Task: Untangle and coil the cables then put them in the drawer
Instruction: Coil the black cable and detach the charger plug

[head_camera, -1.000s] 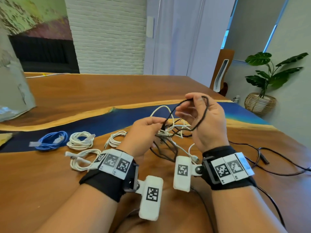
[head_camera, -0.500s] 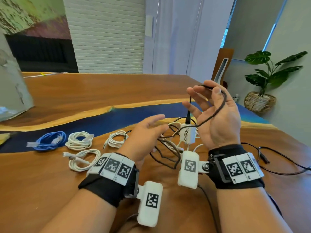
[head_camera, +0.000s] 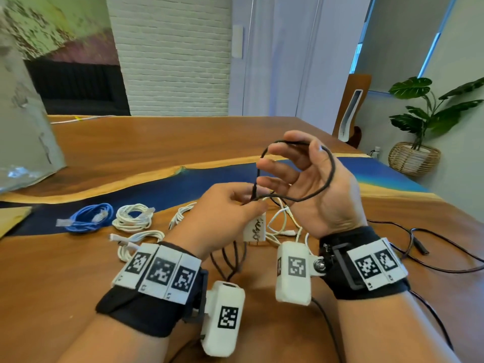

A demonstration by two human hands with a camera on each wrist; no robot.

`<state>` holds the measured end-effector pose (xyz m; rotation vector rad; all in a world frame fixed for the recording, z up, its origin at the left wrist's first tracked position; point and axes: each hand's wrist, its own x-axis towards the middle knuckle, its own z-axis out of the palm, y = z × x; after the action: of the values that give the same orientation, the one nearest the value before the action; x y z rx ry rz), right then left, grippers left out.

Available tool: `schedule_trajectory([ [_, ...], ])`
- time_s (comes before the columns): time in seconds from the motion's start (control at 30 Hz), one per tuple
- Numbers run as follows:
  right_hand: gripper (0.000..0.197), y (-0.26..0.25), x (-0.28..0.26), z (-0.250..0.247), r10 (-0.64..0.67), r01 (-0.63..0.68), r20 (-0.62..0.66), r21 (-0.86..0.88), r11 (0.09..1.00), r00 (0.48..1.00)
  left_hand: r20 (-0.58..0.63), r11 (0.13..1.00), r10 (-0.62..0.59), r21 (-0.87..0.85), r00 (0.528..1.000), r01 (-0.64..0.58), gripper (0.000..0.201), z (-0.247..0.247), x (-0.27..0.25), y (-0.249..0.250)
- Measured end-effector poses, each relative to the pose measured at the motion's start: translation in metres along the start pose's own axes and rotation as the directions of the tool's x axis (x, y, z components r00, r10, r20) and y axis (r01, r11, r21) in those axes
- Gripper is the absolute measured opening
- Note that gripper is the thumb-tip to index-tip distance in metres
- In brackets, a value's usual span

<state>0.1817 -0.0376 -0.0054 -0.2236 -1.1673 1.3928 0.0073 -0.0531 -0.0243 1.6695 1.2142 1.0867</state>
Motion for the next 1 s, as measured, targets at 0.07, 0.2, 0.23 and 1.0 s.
schedule_trajectory([
  [0.07,0.037,-0.001,0.000,-0.004,0.031,-0.032,0.038,0.032,0.999,0.999,0.034,1.000,0.006,0.020,0.999,-0.007,0.013,-0.002,-0.005,0.002],
  [0.2,0.047,-0.006,-0.002,-0.009,0.091,-0.102,0.064,0.184,0.978,0.994,0.030,0.995,0.019,-0.094,0.999,-0.016,0.018,-0.013,-0.010,-0.002],
  [0.23,0.048,-0.007,-0.002,-0.009,0.100,-0.104,0.027,0.199,0.975,0.995,0.030,0.992,0.009,-0.125,1.000,-0.006,0.017,-0.018,-0.011,-0.003],
  [1.0,0.016,0.011,0.004,-0.013,0.091,-0.244,-0.295,-0.537,0.807,0.951,0.001,0.695,-0.046,-0.719,0.999,0.033,0.029,-0.030,-0.019,0.003],
])
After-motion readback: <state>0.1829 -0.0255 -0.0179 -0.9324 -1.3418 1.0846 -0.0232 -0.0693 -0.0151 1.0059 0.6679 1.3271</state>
